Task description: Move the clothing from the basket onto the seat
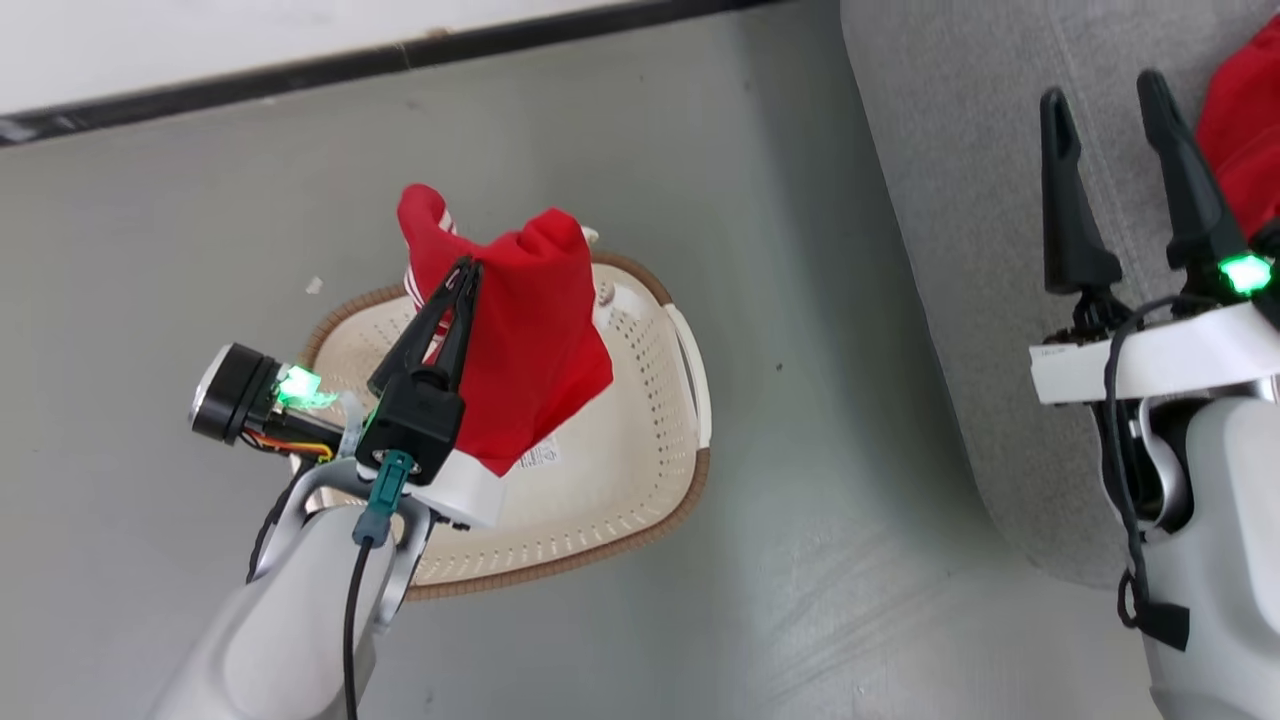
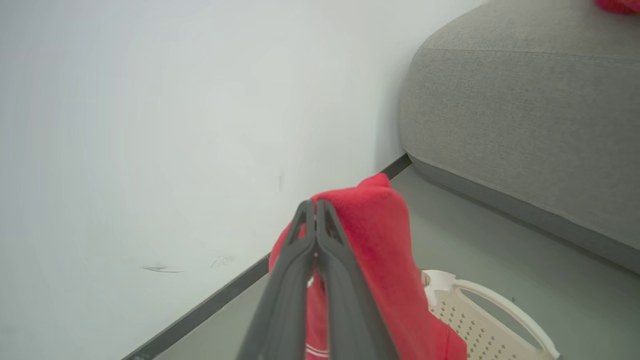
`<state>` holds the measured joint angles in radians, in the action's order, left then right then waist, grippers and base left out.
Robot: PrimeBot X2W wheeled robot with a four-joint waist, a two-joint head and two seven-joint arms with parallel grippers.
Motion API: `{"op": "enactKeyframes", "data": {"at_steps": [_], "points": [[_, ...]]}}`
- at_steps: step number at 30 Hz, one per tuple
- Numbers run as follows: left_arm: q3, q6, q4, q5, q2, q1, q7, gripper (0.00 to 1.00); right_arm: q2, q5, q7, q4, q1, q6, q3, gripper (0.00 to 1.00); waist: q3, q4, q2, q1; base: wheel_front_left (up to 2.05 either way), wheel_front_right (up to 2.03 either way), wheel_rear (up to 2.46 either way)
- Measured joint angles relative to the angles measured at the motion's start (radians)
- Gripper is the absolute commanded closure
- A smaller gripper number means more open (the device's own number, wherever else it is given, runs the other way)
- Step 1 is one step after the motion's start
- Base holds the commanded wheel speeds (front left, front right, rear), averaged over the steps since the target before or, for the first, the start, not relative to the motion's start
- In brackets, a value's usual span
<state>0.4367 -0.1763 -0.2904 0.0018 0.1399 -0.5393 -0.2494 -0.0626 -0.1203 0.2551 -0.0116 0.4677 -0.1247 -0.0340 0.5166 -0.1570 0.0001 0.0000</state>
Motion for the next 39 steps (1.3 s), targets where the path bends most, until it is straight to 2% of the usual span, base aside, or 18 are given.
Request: {"op": "enactKeyframes", "data": {"at_steps": [12, 14, 15, 16, 28, 39], "points": [[0.032, 0.048, 0.003, -0.024, 0.001, 0.06, 0.0, 1.0, 0.001, 0.018, 0.0, -0.015, -0.124, 0.0, -0.033, 0.0, -0.138, 0.037, 0.0, 0.0, 0.0, 0.0, 0.0], [0.037, 0.053, 0.002, -0.03, -0.001, 0.069, 0.0, 0.45, 0.002, 0.018, 0.0, -0.017, -0.144, 0.0, -0.041, 0.0, -0.158, 0.04, 0.0, 0.0, 0.0, 0.0, 0.0], [0.04, 0.057, 0.001, -0.033, -0.002, 0.074, 0.0, 0.08, 0.002, 0.018, 0.0, -0.018, -0.153, 0.0, -0.043, 0.0, -0.168, 0.041, 0.0, 0.0, 0.0, 0.0, 0.0], [0.042, 0.057, 0.0, -0.038, -0.004, 0.08, 0.0, 0.0, 0.002, 0.018, 0.0, -0.019, -0.162, 0.0, -0.044, 0.0, -0.178, 0.042, 0.0, 0.0, 0.0, 0.0, 0.0], [0.008, 0.063, 0.011, -0.101, -0.025, 0.125, 0.0, 0.0, 0.004, 0.028, 0.0, -0.02, -0.233, 0.0, -0.05, 0.0, -0.277, 0.041, 0.0, 0.0, 0.0, 0.0, 0.0], [-0.115, 0.017, 0.067, -0.202, -0.024, 0.195, 0.0, 0.0, 0.003, 0.042, 0.0, -0.014, -0.273, 0.0, -0.053, 0.0, -0.335, 0.044, 0.0, 0.0, 0.0, 0.0, 0.0]]}}
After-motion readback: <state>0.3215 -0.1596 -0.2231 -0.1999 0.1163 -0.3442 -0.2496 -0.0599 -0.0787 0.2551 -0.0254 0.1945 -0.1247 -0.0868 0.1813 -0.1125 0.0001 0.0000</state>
